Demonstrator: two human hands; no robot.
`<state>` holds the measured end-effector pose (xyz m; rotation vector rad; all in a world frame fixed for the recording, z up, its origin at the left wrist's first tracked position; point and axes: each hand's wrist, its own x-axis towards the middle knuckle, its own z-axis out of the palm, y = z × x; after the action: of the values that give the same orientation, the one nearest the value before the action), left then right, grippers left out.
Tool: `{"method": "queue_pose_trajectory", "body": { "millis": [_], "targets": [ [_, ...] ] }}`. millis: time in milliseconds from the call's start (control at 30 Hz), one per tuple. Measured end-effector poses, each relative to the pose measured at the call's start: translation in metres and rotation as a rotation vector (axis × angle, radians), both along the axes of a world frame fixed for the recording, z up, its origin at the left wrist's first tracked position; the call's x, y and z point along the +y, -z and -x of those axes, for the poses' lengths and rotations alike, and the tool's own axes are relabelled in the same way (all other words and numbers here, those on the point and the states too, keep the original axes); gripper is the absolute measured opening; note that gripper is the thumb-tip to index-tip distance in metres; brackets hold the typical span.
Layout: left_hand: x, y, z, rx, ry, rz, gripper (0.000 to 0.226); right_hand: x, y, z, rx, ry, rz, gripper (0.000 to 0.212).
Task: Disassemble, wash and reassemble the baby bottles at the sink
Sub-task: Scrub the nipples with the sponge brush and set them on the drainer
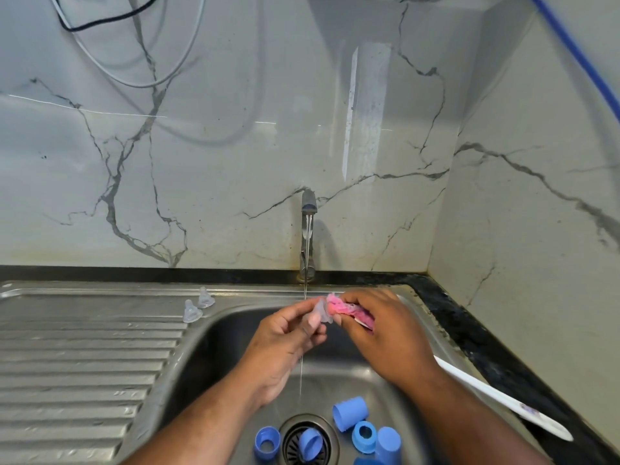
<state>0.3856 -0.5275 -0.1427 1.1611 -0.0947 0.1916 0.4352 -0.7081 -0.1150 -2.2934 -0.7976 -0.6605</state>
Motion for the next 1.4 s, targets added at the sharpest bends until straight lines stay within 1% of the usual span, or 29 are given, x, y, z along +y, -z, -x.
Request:
{"method": "queue_pose_trajectory", "body": {
  "millis": [100,167,267,367,400,467,600,667,767,867,967,1033,1133,1200,1267,1333,1400],
  "targets": [
    [0.002,0.000,0.001,0.017,-0.021,-0.021,0.026,0.002,0.000,0.002,0.022,-0.030,0.013,0.029],
    [0.000,0.000,0.002,0.017,-0.017,-0.083,0.031,0.003,0.001,0.003,0.041,-0.035,0.002,0.033],
    [-0.003,0.000,0.003,0.037,-0.017,-0.128,0.032,0.002,-0.001,0.005,0.014,-0.029,0.037,0.032],
    [-0.003,-0.001,0.004,0.046,-0.030,-0.132,0.029,0.002,-0.006,0.009,-0.006,-0.079,0.140,0.053],
    [-0.002,-0.001,0.004,0.048,-0.034,-0.124,0.030,0.003,-0.007,0.010,-0.026,-0.111,0.175,0.055],
    [-0.002,-0.001,0.004,0.049,-0.035,-0.106,0.033,0.001,-0.006,0.007,-0.051,-0.162,0.199,0.050],
    [-0.002,-0.002,0.004,0.051,-0.030,-0.082,0.032,-0.001,-0.005,0.003,0.004,-0.158,0.172,0.054],
    [-0.002,-0.002,0.004,0.050,-0.026,-0.092,0.031,-0.002,-0.006,0.001,-0.014,-0.151,0.183,0.049],
    [-0.002,-0.001,0.005,0.049,-0.014,-0.123,0.031,-0.002,-0.004,-0.002,0.011,-0.143,0.202,0.041],
    [-0.003,0.000,0.005,0.043,-0.009,-0.160,0.033,-0.002,-0.002,-0.005,-0.001,-0.145,0.217,0.028],
    [-0.004,0.000,0.006,-0.003,-0.020,-0.207,0.034,-0.001,-0.001,-0.006,-0.001,-0.132,0.243,0.021],
    [-0.005,-0.002,0.007,-0.075,-0.015,-0.270,0.034,0.000,0.000,-0.007,0.023,-0.109,0.225,0.022],
    [-0.007,-0.003,0.009,-0.162,0.000,-0.347,0.031,-0.002,0.000,-0.009,0.089,-0.049,0.179,0.032],
    [-0.006,-0.004,0.008,-0.192,-0.016,-0.399,0.029,-0.003,-0.001,-0.009,0.138,-0.010,0.181,0.030],
    [-0.005,-0.003,0.007,-0.203,-0.050,-0.435,0.024,-0.004,-0.001,-0.007,0.163,-0.016,0.168,0.025],
    [-0.005,-0.002,0.005,-0.172,-0.101,-0.422,0.020,-0.004,-0.002,-0.004,0.183,-0.077,0.125,0.021],
    [-0.006,-0.001,0.005,-0.136,-0.119,-0.405,0.017,-0.005,-0.005,0.000,0.227,-0.149,0.058,0.027]
  ]
}}
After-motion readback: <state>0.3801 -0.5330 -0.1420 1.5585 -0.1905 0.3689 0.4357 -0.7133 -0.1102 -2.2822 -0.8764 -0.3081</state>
